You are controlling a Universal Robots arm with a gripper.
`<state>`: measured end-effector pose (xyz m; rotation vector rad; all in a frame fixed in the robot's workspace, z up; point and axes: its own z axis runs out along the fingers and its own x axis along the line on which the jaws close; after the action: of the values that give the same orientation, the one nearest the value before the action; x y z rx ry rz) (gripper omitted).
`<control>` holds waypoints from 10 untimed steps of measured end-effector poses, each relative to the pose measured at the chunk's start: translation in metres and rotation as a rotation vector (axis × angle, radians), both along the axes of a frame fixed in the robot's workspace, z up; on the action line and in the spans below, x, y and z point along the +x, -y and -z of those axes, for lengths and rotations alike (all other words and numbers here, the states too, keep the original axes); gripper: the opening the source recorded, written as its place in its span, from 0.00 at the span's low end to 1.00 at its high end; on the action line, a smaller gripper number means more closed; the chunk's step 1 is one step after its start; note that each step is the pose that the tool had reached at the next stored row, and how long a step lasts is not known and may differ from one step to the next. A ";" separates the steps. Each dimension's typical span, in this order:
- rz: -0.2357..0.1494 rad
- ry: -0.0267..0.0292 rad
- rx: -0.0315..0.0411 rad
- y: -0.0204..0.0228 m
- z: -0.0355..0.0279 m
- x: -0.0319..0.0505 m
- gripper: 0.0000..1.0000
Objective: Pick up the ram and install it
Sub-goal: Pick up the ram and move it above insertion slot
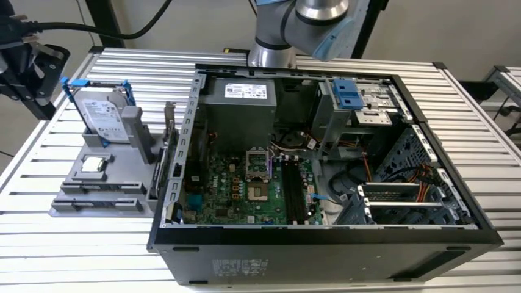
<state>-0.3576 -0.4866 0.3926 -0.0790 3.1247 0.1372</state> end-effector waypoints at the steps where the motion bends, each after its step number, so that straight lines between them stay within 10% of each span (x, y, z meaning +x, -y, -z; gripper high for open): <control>1: -0.008 -0.0001 -0.0001 0.0000 -0.0001 0.0000 0.00; 10: -0.084 -0.0001 -0.0001 0.0000 -0.0003 0.0000 0.00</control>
<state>-0.3575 -0.4866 0.3929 -0.2107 3.1224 0.1379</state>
